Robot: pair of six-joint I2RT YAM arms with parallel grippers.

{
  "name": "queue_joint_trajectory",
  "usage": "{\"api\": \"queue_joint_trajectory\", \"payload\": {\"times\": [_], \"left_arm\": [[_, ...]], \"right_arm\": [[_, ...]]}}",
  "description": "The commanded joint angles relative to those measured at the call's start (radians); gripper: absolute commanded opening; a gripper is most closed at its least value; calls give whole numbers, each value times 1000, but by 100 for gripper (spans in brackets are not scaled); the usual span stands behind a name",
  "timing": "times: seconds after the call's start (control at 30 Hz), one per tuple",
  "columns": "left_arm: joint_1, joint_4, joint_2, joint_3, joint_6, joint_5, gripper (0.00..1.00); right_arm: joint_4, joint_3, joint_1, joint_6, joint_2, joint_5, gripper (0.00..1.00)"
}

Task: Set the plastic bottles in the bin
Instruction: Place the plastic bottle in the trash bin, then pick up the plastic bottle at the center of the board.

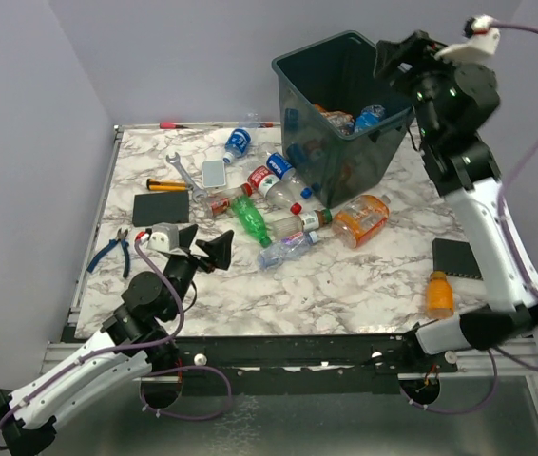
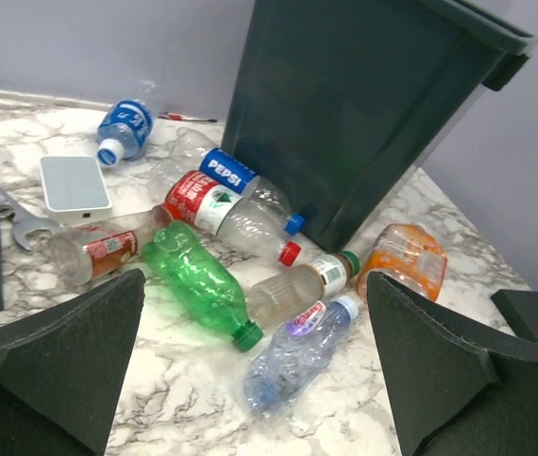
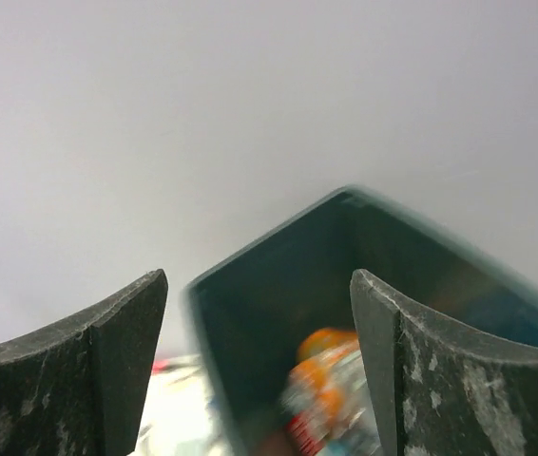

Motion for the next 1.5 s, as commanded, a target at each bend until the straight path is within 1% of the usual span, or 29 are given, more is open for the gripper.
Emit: {"api": "queue_joint_trajectory", "payload": {"times": [0.0,0.1,0.2,0.27,0.37,0.5,0.6,0.73,0.87,1.03,1.17,1.3,1.47], "left_arm": [[1,-63,35,51,-29,-125,99],[1,-83,63,61,-31,-126,99],[0,-101,108,78,-26,-95,99],[0,-115,151,95,-21,-53,99],[1,-126,230,120,34,105,99],[0,-138,387,161,81,296,99],[-6,-175,520,211,102,392,99],[-35,-254,694,310,176,438,99],[-54,-333,847,405,261,410,98],[-64,-365,1014,472,300,351,90],[-70,-365,1131,510,296,266,86],[-72,-366,1215,538,300,201,83],[-72,-369,1261,539,306,178,80]], "right_arm": [[91,-296,26,217,-261,-365,80],[165,-551,27,290,-443,-539,80],[144,-782,27,351,-606,-622,80],[95,-938,27,371,-708,-626,80],[18,-1159,27,402,-864,-563,80],[-20,-1348,27,461,-1005,-562,79],[-55,-1454,27,502,-1088,-562,78],[-107,-1546,27,531,-1167,-553,77],[-136,-1588,26,544,-1206,-533,76],[-145,-1597,27,554,-1199,-528,76],[-152,-1594,27,550,-1190,-529,75],[-151,-1592,27,555,-1178,-528,75],[-131,-1597,27,567,-1165,-531,75]]}}
